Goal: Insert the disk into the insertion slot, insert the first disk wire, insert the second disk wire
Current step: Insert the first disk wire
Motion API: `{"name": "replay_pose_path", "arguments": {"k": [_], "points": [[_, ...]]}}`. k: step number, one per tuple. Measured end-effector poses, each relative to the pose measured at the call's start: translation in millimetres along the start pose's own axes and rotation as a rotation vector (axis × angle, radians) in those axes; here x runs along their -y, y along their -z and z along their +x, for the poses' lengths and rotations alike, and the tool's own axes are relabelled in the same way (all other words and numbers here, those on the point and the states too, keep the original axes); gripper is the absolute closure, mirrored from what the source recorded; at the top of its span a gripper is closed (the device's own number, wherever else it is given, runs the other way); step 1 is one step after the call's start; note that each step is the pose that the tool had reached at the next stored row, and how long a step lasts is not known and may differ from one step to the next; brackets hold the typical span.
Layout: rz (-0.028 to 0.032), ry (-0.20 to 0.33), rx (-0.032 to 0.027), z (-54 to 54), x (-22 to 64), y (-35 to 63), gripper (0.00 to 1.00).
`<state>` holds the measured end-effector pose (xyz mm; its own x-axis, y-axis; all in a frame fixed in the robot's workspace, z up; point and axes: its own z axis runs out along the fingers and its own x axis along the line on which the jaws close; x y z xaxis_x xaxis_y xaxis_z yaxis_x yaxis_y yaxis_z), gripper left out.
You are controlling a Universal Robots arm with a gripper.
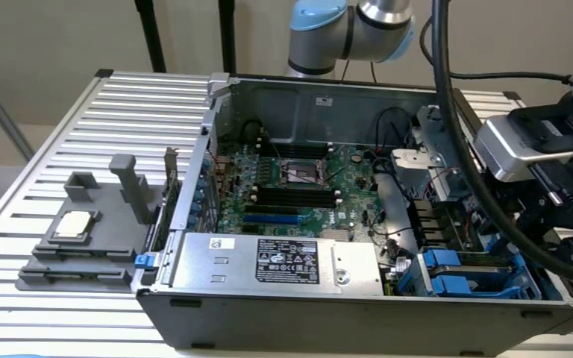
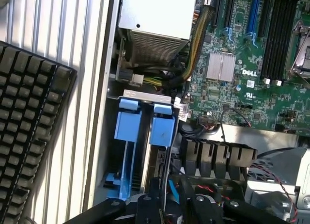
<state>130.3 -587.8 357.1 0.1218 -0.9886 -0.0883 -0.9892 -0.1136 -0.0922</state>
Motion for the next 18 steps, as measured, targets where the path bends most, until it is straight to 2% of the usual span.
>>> {"name": "replay_pose_path", "arguments": {"k": [3, 8, 12, 18], "points": [[0.0008, -0.001, 0.0083, 5.4, 4.6, -2.9, 0.69], [-0.0013, -0.001, 0.0134, 9.6, 18.3, -8.8, 0.69], [-0.0088, 0.001, 0.016, 10.4, 18.3, -13.1, 0.69], [-0.0104, 0.005, 0.0169, 10.7, 19.2, -15.7, 0.69]]}}
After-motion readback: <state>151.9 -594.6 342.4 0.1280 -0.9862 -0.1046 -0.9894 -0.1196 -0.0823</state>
